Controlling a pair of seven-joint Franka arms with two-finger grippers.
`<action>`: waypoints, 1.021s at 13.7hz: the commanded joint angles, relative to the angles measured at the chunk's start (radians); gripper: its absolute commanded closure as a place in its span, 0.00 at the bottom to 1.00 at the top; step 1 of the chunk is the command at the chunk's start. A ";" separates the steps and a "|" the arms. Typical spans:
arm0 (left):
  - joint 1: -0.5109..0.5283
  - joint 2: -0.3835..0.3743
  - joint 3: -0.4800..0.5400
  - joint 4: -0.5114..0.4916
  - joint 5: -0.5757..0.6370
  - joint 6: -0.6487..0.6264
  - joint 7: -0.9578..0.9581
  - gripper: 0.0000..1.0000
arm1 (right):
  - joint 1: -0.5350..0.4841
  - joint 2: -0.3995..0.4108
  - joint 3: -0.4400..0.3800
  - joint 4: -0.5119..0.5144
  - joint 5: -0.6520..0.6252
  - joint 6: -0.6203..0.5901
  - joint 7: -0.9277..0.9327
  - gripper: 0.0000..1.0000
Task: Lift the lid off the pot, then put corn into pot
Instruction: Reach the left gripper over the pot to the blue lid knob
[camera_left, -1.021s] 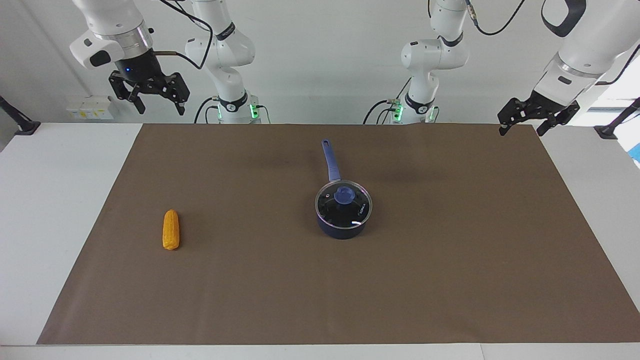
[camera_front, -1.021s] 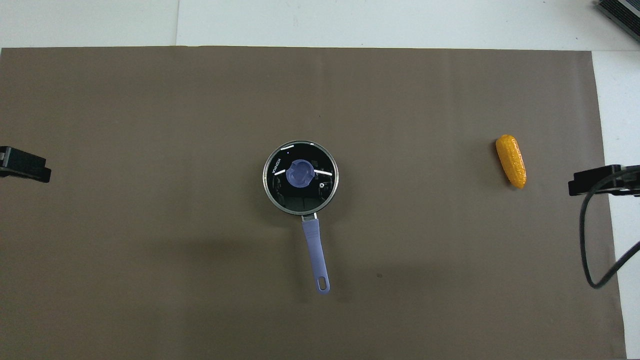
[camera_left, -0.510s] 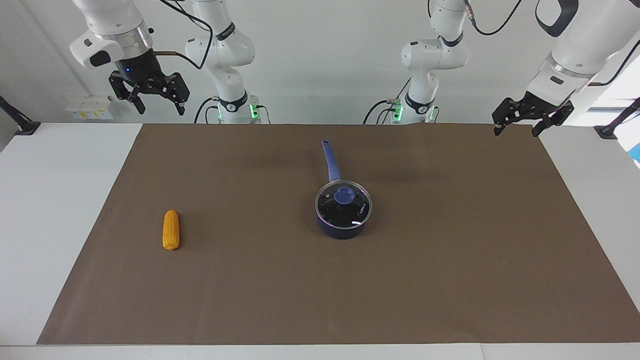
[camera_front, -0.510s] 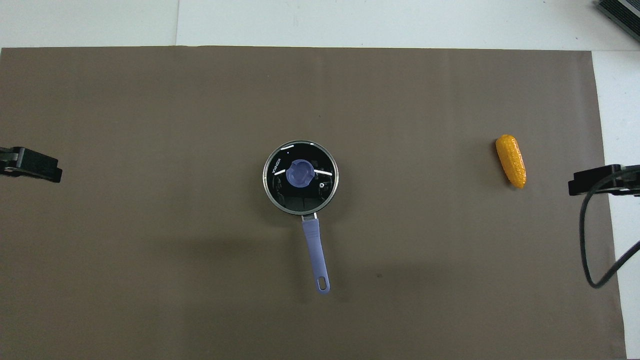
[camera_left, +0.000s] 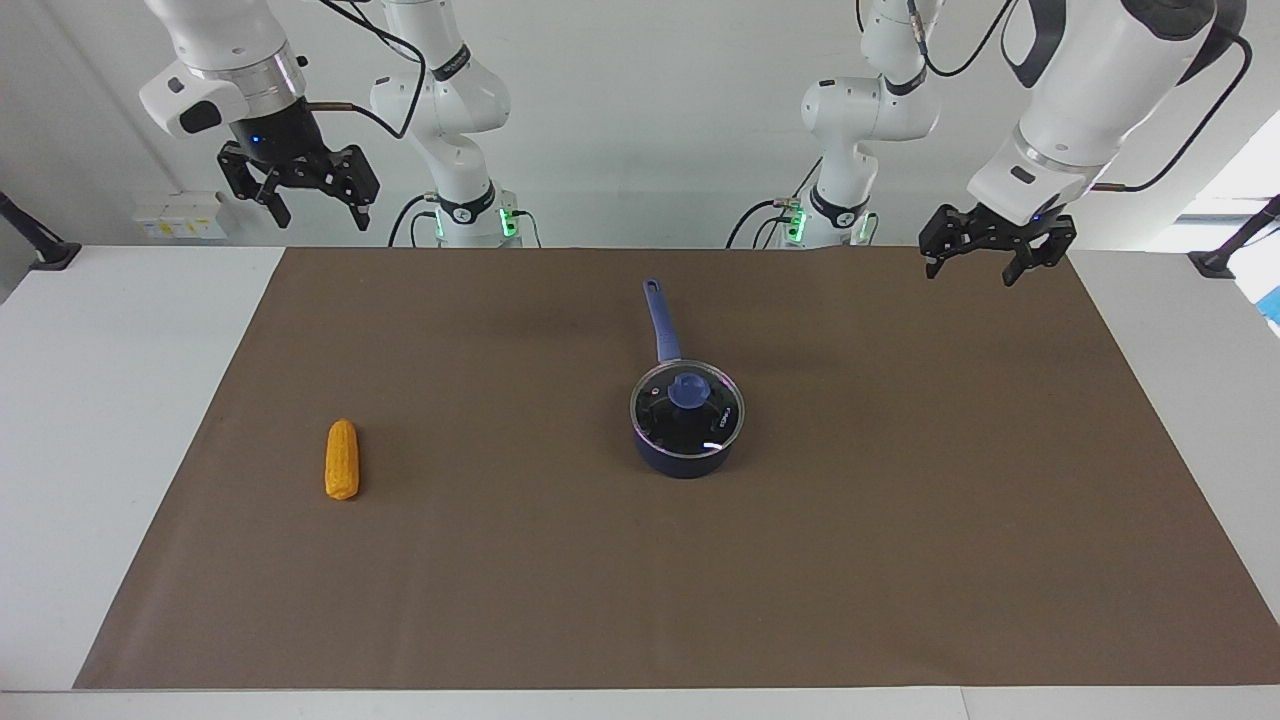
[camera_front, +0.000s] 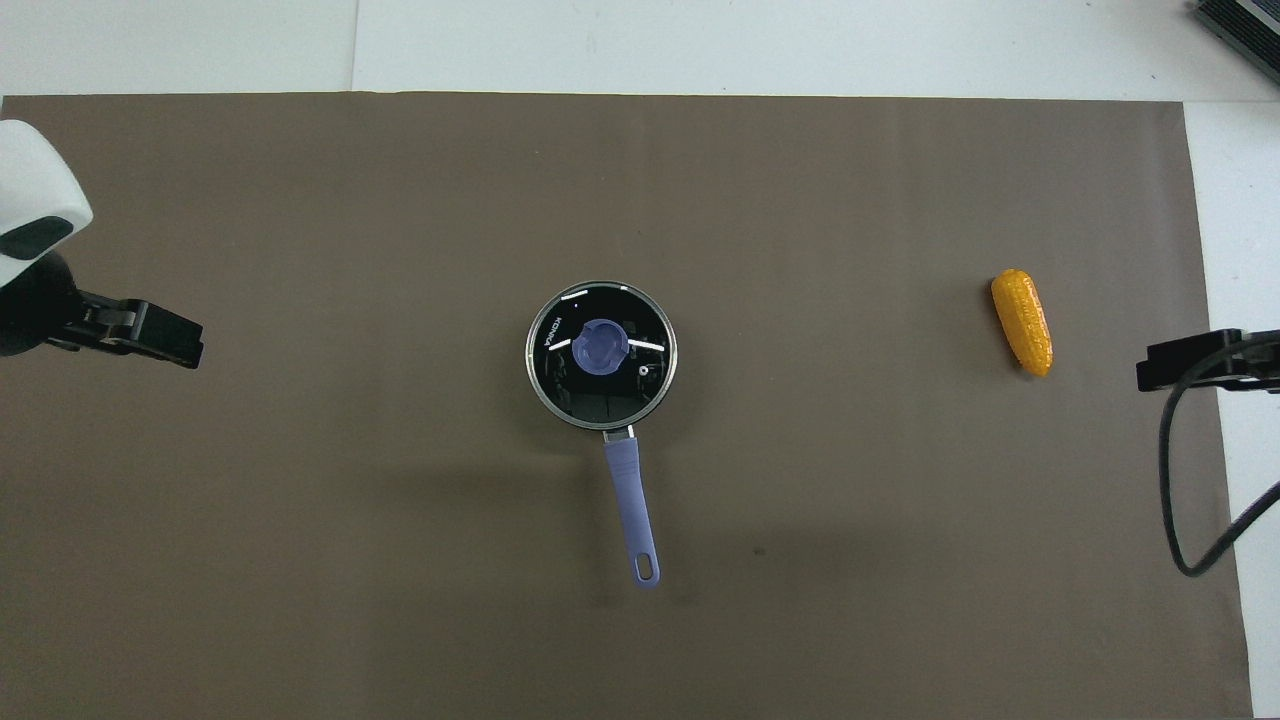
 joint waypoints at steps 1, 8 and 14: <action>-0.073 0.016 0.013 -0.014 0.000 0.051 -0.095 0.00 | -0.008 -0.016 0.002 -0.013 0.004 -0.009 -0.027 0.00; -0.221 0.105 0.013 -0.011 0.000 0.156 -0.327 0.00 | -0.008 -0.016 0.002 -0.013 0.004 -0.009 -0.027 0.00; -0.340 0.284 0.013 0.032 0.000 0.259 -0.520 0.00 | -0.008 -0.016 0.002 -0.013 0.004 -0.009 -0.027 0.00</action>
